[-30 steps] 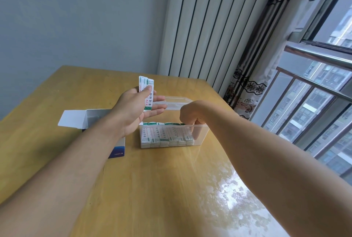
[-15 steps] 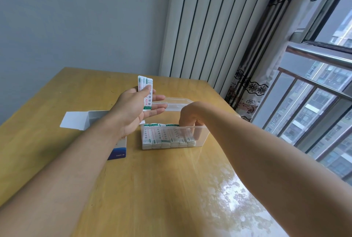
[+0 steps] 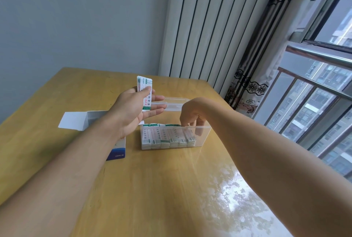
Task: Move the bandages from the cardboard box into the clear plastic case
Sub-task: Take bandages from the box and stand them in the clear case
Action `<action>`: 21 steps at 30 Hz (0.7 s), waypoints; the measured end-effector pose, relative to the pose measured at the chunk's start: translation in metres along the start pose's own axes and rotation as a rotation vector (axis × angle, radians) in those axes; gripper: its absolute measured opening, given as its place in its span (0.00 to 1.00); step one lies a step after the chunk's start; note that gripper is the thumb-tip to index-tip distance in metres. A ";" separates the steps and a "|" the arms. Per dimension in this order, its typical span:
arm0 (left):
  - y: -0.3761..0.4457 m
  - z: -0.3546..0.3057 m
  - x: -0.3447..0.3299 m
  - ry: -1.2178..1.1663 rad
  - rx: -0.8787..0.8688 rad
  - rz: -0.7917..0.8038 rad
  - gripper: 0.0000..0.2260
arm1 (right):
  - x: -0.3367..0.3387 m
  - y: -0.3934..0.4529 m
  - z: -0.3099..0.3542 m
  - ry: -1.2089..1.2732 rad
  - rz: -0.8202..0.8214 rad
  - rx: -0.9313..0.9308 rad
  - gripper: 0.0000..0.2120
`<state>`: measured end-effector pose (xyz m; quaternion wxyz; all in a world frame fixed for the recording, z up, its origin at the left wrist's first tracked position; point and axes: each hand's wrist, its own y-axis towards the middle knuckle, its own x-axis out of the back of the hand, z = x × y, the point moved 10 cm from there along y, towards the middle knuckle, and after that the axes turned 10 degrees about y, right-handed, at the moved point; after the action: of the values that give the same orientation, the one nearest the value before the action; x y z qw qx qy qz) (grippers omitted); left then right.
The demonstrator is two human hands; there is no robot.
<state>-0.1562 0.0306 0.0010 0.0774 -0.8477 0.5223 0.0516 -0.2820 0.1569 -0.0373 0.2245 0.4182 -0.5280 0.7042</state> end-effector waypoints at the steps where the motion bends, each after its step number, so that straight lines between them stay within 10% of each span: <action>1: -0.001 -0.001 0.000 -0.006 0.001 0.003 0.07 | 0.008 -0.003 0.002 0.017 -0.031 0.012 0.21; 10: -0.001 -0.009 0.013 0.093 0.013 -0.005 0.07 | 0.109 -0.092 0.039 0.489 -0.685 0.543 0.14; 14: -0.004 -0.010 0.001 0.248 -0.014 0.108 0.08 | 0.074 -0.121 0.060 0.749 -0.599 0.900 0.19; 21: -0.003 -0.008 -0.007 0.392 -0.058 0.143 0.12 | 0.061 -0.108 0.067 0.725 -0.575 0.964 0.12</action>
<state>-0.1569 0.0366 0.0106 -0.0539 -0.8042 0.5843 -0.0940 -0.2105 0.1240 0.0796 0.3543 0.3327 0.0873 0.8696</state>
